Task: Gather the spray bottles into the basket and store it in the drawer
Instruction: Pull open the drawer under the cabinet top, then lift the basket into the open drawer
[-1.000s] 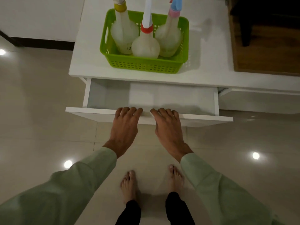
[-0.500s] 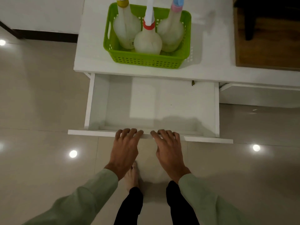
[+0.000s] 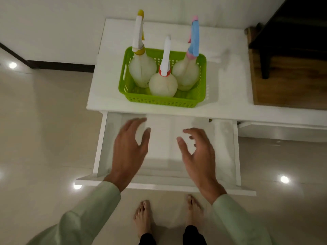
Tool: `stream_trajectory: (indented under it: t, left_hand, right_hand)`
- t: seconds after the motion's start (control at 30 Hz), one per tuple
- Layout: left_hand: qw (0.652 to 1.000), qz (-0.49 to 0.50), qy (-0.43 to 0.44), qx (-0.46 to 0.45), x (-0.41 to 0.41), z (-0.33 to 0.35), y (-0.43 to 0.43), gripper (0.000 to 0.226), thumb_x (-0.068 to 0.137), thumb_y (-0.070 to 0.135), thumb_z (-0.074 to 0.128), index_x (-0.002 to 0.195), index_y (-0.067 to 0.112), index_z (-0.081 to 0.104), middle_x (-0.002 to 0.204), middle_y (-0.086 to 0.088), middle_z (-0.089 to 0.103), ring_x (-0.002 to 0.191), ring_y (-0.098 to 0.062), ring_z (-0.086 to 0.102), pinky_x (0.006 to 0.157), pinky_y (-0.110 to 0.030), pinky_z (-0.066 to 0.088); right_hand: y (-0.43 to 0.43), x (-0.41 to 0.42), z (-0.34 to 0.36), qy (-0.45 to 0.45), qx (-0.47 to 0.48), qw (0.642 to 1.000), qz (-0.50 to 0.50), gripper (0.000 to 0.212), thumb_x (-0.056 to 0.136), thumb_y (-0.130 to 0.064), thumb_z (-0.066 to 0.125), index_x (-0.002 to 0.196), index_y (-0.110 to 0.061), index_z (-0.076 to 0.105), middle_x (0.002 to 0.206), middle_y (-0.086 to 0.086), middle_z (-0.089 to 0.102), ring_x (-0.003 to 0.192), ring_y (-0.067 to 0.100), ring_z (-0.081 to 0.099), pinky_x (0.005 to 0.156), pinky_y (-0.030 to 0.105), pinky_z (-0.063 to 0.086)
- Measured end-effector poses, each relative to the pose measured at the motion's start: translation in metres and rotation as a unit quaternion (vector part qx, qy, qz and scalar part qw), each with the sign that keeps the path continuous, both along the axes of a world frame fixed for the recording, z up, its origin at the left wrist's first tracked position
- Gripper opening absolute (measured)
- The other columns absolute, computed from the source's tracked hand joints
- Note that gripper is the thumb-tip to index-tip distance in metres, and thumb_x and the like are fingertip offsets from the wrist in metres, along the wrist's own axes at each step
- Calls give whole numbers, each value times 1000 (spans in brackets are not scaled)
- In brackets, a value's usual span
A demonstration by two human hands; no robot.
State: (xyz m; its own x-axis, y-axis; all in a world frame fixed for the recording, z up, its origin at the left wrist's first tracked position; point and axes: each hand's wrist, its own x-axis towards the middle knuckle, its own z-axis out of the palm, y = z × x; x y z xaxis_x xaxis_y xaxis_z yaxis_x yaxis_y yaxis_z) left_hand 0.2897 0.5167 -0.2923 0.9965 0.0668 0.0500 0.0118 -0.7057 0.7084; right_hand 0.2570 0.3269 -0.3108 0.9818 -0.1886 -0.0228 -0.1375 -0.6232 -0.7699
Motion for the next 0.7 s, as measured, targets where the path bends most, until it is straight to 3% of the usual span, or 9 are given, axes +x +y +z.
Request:
stream_trajectory:
  t: [0.1, 0.2, 0.3, 0.37, 0.43, 0.5, 0.6, 0.7]
  left_hand:
    - [987, 87, -115, -64, 54, 24, -7, 23, 97, 22, 56, 118, 15, 63, 116, 0, 65, 104, -14, 62, 88, -32, 53]
    - [977, 122, -155, -86, 99, 31, -10, 27, 95, 17, 53, 120, 13, 61, 120, -3, 61, 111, -17, 59, 93, -35, 51]
    - [982, 145, -107, -62, 134, 23, -10, 42, 91, 17, 53, 133, 12, 50, 135, -5, 52, 124, -21, 50, 101, -25, 42]
    - [987, 146, -56, -37, 150, 13, -7, 54, 91, 15, 54, 143, 11, 39, 146, -6, 43, 134, -22, 41, 103, -19, 31]
    - [990, 138, -2, -23, 161, 5, -4, 63, 90, 11, 55, 149, 9, 30, 153, -9, 35, 140, -25, 35, 104, -23, 27]
    - [990, 132, 51, -16, 170, -2, 0, 67, 89, 8, 54, 151, 10, 26, 154, -10, 34, 141, -29, 36, 107, -33, 34]
    - [987, 126, 101, -7, 178, -6, 6, 65, 86, 3, 50, 148, 13, 31, 146, -11, 48, 130, -34, 49, 101, -48, 44]
    - [986, 111, 123, -9, 183, -10, 13, 62, 85, -3, 45, 144, 13, 35, 131, -16, 59, 112, -37, 58, 86, -46, 50]
  right_hand:
    - [-7, 49, 24, -81, 36, 991, -101, 20, 95, -28, 63, 111, -17, 58, 112, -5, 60, 98, 16, 61, 80, 40, 53]
    - [-12, 92, 35, -107, 43, 982, -152, 28, 94, -26, 64, 116, -12, 53, 117, 2, 56, 105, 22, 57, 80, 39, 50]
    - [-18, 128, 30, -46, 52, 986, -152, 47, 92, -22, 64, 133, -13, 44, 133, 4, 48, 119, 24, 50, 85, 29, 40]
    - [-22, 148, 25, 10, 69, 987, -142, 59, 92, -17, 62, 144, -17, 35, 145, 5, 42, 129, 24, 45, 93, 30, 38]
    - [-25, 161, 21, 53, 77, 987, -134, 67, 92, -12, 59, 150, -20, 28, 150, 7, 39, 134, 26, 43, 104, 36, 40]
    - [-27, 173, 17, 82, 86, 985, -124, 68, 91, -7, 54, 152, -21, 27, 150, 8, 43, 131, 29, 48, 108, 44, 42]
    - [-26, 183, 10, 86, 90, 986, -107, 67, 86, -1, 45, 148, -24, 33, 130, 8, 60, 113, 32, 59, 93, 46, 51]
    - [-24, 188, 4, 67, 90, 988, -106, 61, 83, 1, 39, 139, -25, 40, 90, -9, 60, 85, 27, 59, 71, 37, 45]
